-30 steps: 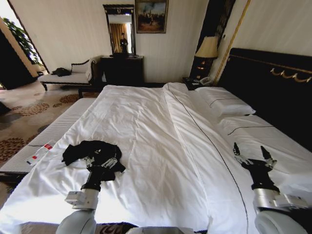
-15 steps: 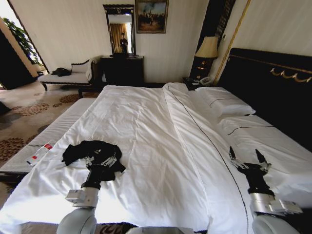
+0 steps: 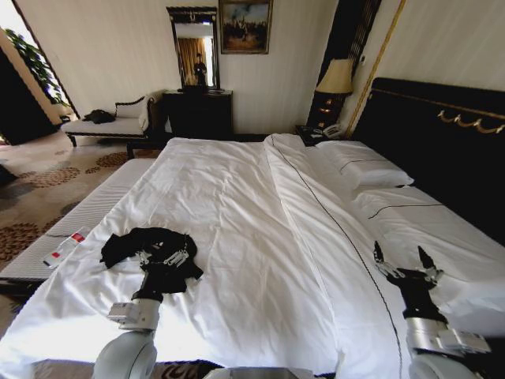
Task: Fold the clothes on the bed.
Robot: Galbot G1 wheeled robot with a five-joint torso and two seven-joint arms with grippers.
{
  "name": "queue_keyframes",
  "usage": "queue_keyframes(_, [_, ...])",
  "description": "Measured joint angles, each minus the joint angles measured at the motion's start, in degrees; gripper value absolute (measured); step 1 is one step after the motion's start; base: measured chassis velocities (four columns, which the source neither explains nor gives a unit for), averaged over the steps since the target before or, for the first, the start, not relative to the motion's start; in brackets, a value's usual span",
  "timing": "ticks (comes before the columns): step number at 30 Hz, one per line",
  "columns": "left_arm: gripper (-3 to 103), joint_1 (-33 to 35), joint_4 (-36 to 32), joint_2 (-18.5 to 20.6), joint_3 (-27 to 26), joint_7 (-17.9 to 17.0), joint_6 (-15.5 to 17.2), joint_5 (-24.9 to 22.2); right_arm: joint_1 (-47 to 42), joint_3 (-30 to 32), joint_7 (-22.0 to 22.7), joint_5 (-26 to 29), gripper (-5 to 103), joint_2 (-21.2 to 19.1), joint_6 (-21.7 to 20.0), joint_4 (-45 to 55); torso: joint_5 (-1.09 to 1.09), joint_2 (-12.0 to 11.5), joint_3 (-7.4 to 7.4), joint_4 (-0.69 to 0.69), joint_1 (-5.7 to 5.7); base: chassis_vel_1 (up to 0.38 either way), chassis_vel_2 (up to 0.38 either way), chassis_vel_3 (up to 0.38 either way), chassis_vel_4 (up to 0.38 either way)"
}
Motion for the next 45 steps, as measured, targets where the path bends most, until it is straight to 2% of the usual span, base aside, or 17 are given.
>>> queue_keyframes(20, [100,-0.9,0.1,1.4,-1.5,0.0,-0.5,-1.9,-0.9,0.8,1.0,0.1,100,0.6,0.0,0.7,0.00,0.0,0.00,0.00,0.00,0.000,0.000,0.000,0.000])
queue_keyframes(45, [100,-1.7,0.4,0.6,-1.1,0.0,-0.5,-1.8,-2.0,1.3,-0.8,-1.0,100,1.5,1.3,1.6,0.00,0.0,0.00,0.00,0.00,0.000,0.009,0.002,-0.014])
